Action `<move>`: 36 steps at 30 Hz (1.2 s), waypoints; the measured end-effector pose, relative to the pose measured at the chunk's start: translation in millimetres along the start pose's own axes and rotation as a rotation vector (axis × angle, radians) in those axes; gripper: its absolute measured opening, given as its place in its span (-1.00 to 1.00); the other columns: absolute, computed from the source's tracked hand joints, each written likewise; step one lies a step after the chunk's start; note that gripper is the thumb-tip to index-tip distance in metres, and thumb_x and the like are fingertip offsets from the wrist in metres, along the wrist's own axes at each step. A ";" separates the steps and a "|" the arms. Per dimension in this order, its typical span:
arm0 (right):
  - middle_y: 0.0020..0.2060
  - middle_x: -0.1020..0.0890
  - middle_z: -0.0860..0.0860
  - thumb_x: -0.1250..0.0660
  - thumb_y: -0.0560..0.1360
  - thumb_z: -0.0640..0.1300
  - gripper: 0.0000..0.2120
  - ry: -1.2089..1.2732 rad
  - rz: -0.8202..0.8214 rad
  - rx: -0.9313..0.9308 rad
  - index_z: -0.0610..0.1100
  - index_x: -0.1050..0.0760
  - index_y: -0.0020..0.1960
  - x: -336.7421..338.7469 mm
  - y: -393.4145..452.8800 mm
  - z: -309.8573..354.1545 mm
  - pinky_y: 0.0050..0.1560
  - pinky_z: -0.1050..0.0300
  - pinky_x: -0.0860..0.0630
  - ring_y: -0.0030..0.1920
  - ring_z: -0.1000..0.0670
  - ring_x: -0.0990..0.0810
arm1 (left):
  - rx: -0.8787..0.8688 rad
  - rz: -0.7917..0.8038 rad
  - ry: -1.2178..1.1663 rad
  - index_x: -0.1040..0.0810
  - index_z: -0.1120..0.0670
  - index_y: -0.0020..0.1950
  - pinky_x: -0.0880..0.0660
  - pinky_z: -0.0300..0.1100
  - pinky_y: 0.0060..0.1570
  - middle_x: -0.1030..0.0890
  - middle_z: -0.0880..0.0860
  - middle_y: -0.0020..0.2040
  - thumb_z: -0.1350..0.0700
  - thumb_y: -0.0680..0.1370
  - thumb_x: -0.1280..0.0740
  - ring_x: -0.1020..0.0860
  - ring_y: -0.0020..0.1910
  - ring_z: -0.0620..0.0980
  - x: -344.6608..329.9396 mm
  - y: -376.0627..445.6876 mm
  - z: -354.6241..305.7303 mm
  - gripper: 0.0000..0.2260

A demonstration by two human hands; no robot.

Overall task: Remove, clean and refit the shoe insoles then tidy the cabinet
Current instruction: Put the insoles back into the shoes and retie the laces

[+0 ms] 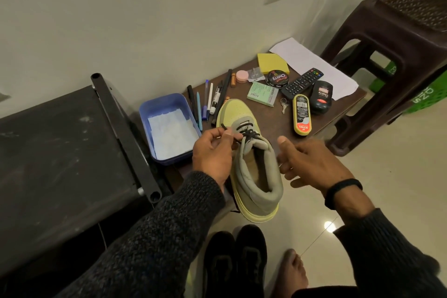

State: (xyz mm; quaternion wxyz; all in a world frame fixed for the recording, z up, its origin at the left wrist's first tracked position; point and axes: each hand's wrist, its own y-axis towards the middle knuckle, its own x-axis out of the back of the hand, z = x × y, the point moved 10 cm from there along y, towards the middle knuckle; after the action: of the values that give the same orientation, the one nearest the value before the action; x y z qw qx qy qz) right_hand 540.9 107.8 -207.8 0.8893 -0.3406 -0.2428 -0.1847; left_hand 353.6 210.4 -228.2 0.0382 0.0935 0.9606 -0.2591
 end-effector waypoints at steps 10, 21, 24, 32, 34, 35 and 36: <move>-0.30 -0.65 -0.22 -0.22 0.55 0.35 -0.31 -0.006 -0.178 0.068 -0.30 -0.64 -0.14 -6.0 13.7 16.7 -0.07 -0.21 -0.64 -0.18 -0.27 -0.67 | -0.047 0.005 0.037 -0.58 0.05 0.13 -0.60 0.08 0.18 -0.74 -0.03 -0.12 0.10 0.64 -0.33 -0.69 0.03 0.01 -3.3 1.2 -4.8 -0.90; -0.21 -0.65 -0.08 -0.25 0.66 -0.07 -0.74 0.622 -0.078 -0.074 -0.15 -0.62 -0.09 -24.2 10.5 13.5 -0.13 0.06 -0.49 -0.17 -0.02 -0.55 | -0.058 0.046 0.053 -0.58 0.06 0.14 -0.56 0.05 0.23 -0.74 -0.05 -0.12 0.08 0.63 -0.34 -0.68 0.04 -0.02 -6.5 -0.6 -10.2 -0.88; -0.10 -0.72 -0.05 -0.31 0.63 -0.08 -0.91 0.827 -0.034 -0.035 -0.09 -0.56 0.03 -20.4 7.5 18.1 -0.11 0.06 -0.48 -0.11 0.02 -0.58 | -0.057 0.045 0.057 -0.58 0.05 0.13 -0.57 0.06 0.22 -0.74 -0.05 -0.12 0.09 0.64 -0.33 -0.69 0.03 -0.02 -6.8 -1.5 -11.9 -0.89; -0.04 -0.74 -0.16 -0.25 0.62 -0.39 -0.84 1.053 -0.249 0.114 -0.20 -0.52 0.08 0.8 6.2 20.3 -0.10 0.07 -0.69 -0.07 -0.08 -0.75 | 0.063 0.008 -0.145 -0.55 0.20 0.21 -0.65 -0.13 -0.06 -0.74 0.10 -0.13 0.18 0.69 -0.24 -0.72 -0.09 0.00 -3.2 1.8 -0.3 -0.83; -0.06 -0.70 -0.21 -0.20 0.62 -0.43 -0.81 1.201 -0.294 -0.006 -0.20 -0.48 0.06 -8.5 11.3 4.7 -0.19 0.08 -0.68 -0.13 -0.10 -0.73 | 0.149 -0.025 -0.265 -0.54 0.24 0.20 -0.66 -0.18 -0.19 -0.73 0.14 -0.16 0.24 0.69 -0.21 -0.71 -0.20 -0.01 -0.4 1.4 7.1 -0.83; -0.06 -0.68 -0.23 -0.16 0.62 -0.45 -0.79 1.282 -0.293 -0.067 -0.19 -0.45 0.10 -14.8 14.0 -1.5 -0.20 0.06 -0.67 -0.13 -0.11 -0.71 | 0.185 -0.041 -0.312 -0.55 0.24 0.19 -0.66 -0.17 -0.18 -0.72 0.15 -0.17 0.27 0.68 -0.20 -0.70 -0.21 -0.01 0.3 1.5 10.5 -0.83; -0.05 -0.66 -0.24 -0.13 0.62 -0.46 -0.76 1.353 -0.289 -0.116 -0.19 -0.41 0.16 -20.4 17.7 -6.5 -0.21 0.02 -0.67 -0.14 -0.12 -0.70 | 0.216 -0.055 -0.350 -0.54 0.23 0.19 -0.66 -0.15 -0.15 -0.71 0.16 -0.17 0.29 0.67 -0.20 -0.70 -0.21 0.00 0.8 1.5 13.1 -0.84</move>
State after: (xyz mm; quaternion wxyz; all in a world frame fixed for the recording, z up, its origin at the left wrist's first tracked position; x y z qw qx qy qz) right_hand 535.1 119.0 -232.5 0.7921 -0.1620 0.3323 -0.4857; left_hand 353.5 205.2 -240.2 0.1871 0.0242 0.9082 -0.3737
